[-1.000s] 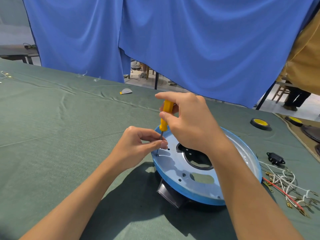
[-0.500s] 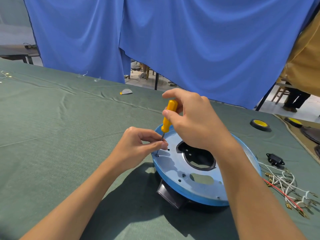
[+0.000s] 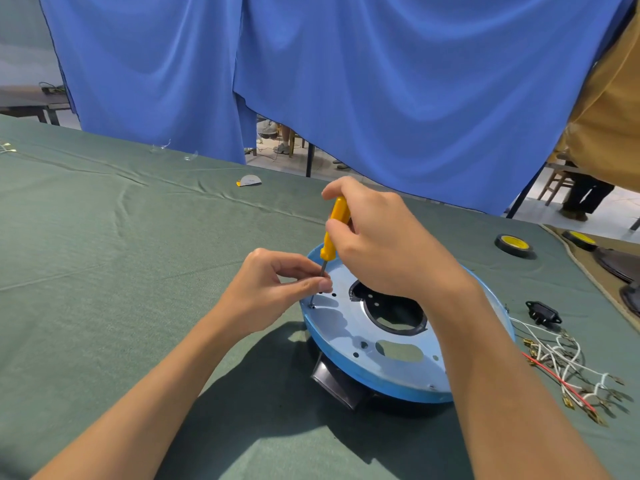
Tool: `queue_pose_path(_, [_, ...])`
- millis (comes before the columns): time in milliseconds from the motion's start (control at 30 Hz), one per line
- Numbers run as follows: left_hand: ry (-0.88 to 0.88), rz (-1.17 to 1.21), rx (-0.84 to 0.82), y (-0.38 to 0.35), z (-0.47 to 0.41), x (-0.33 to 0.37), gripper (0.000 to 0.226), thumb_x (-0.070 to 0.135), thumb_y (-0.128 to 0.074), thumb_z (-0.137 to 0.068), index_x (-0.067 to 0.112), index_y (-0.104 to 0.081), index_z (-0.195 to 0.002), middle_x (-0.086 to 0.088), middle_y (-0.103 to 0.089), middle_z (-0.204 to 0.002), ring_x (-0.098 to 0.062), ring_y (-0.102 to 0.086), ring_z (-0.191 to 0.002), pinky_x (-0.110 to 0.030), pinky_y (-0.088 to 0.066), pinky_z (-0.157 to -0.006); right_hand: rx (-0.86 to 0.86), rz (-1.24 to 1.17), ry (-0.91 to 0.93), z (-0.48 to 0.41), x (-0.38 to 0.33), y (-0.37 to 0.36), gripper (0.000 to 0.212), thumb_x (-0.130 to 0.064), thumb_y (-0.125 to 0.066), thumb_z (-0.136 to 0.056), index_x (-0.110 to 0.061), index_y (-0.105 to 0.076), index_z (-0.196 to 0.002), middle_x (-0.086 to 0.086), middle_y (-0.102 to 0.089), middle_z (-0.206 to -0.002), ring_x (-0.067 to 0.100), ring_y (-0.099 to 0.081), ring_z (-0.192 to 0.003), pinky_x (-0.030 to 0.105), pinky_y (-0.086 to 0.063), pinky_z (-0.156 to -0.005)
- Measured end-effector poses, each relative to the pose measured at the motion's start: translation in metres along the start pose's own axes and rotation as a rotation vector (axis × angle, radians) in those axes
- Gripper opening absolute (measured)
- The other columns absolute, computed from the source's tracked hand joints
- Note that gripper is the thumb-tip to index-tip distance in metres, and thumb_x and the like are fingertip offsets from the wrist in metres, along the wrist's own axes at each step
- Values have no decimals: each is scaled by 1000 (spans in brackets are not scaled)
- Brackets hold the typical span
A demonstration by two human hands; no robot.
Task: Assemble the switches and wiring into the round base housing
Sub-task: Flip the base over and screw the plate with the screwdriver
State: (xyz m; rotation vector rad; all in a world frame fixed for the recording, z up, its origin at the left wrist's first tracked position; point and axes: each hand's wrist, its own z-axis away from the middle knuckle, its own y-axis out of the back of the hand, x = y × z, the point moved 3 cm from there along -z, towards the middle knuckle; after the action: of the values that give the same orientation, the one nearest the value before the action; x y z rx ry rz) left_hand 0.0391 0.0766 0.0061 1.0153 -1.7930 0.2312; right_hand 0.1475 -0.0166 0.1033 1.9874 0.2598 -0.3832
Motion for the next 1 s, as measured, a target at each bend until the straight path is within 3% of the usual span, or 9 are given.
queue_pose_path(67, [-8, 17, -4, -1, 0, 0, 6, 21, -75, -77, 21, -77, -83, 6, -77, -80, -10, -74, -80, -18, -54, -77, -8, -5, -29, -2, -1, -2, 21, -28, -47, -97, -16, -53, -115, -7, -46, -75, 14, -46, -69, 32, -35, -67])
queue_pose_path(167, [-1, 45, -1, -1, 0, -1, 13, 27, -73, -74, 20, -76, -84, 5, -77, -81, -12, -74, -82, -17, -54, -79, -6, 216, -63, -9, -4, -2, 34, -50, -45, -97, -18, -52, -104, 3, -55, -81, 27, -52, -83, 38, -39, -69])
queue_pose_path(367, [2, 63, 36, 1, 1, -4, 21, 30, -78, -71, 20, -78, -89, 6, -77, -88, -9, -73, -90, -21, -54, -84, -164, 337, 32, -19, -15, 11, 13, -32, -51, -95, -19, -52, -94, 4, -55, -92, 24, -48, -82, 32, -31, -63])
queue_pose_path(533, [46, 221, 86, 4, 2, -13, 23, 18, -70, -87, 16, -71, -110, 5, -75, -105, -6, -68, -105, -19, -51, -88, -403, 433, -25, -24, -24, 24, 15, -18, -51, -89, -19, -62, -99, 4, -65, -93, 21, -61, -82, 31, -47, -57])
queue_pose_path(600, [107, 254, 128, 1, 2, -21, 32, 18, -63, -91, 10, -64, -123, 2, -71, -119, -5, -63, -113, -21, -50, -96, -450, 431, -41, -27, -23, 24, 13, -28, -54, -90, -22, -65, -92, 2, -69, -81, 17, -66, -71, 25, -44, -50])
queue_pose_path(667, [191, 258, 125, -4, 2, -28, 42, 21, -61, -93, 9, -57, -133, -1, -64, -131, -5, -59, -119, -25, -47, -102, -439, 450, -43, -30, -21, 22, 32, -45, -52, -93, -18, -66, -85, 2, -67, -70, 17, -63, -65, 25, -38, -49])
queue_pose_path(733, [260, 288, 87, -9, 3, -33, 41, 28, -66, -92, 13, -61, -129, -1, -67, -127, -7, -64, -113, -26, -51, -96, -391, 497, -33, -32, -18, 20, 45, -49, -49, -95, -10, -66, -83, 4, -57, -65, 21, -52, -64, 29, -33, -50])
queue_pose_path(800, [296, 350, 32, -13, 4, -35, 32, 35, -62, -87, 20, -70, -115, -2, -74, -112, -14, -69, -103, -32, -53, -90, -388, 513, 2, -32, -18, 19, 40, -42, -52, -95, -6, -68, -89, 4, -52, -67, 20, -45, -64, 29, -32, -49])
queue_pose_path(1000, [287, 338, 24, -15, 4, -35, 26, 32, -55, -93, 22, -74, -107, -3, -75, -105, -19, -69, -101, -38, -53, -89, -528, 479, 11, -31, -24, 26, 15, -32, -66, -86, -20, -69, -93, 2, -69, -82, 15, -61, -68, 19, -40, -42])
